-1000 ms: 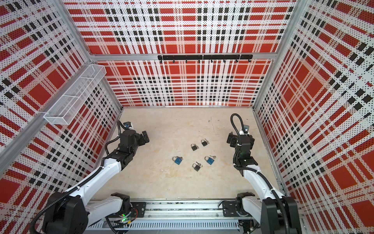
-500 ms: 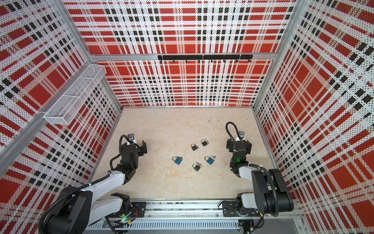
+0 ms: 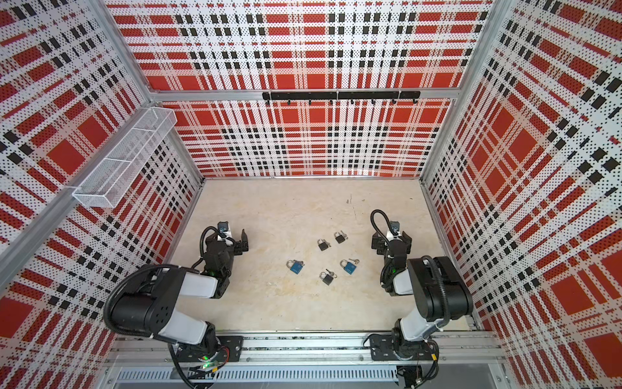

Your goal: Lock with the key

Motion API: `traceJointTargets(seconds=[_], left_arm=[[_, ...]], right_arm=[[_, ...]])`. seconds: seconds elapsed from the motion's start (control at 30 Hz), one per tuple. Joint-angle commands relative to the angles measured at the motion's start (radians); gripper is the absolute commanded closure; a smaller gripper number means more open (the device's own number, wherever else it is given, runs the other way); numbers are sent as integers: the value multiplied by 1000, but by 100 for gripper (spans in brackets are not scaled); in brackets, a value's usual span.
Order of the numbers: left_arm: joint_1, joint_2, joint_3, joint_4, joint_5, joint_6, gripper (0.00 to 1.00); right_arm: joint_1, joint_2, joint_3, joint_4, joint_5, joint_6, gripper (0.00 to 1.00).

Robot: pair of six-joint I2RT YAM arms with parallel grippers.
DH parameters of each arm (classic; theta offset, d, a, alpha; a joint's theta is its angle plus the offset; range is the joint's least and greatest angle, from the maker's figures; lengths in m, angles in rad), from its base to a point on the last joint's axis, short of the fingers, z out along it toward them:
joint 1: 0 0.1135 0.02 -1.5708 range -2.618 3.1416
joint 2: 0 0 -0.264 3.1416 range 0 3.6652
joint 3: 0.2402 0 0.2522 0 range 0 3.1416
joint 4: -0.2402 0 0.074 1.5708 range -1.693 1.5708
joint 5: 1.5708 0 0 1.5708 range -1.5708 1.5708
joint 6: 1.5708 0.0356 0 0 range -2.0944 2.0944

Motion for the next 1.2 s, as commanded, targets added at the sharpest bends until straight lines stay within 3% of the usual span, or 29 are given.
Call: traceJointTargets(seconds=[0.0,0.07,0.2,1.17], left_arm=[[24,-6,15,80,80,-6,1],[36,-10,52,-1,102,-14,1],[49,-9,140,-161,161,-11,0],[61,-7,137,-148,166,-24,0]], right_arm=[[-12,0,60,-8,-52,-28,0],[-29,-10,119,-143,-109,-17,0],[-48,-8,122,-144,-148,-7,0],[-48,-9,119,-142,-148,-6,0]])
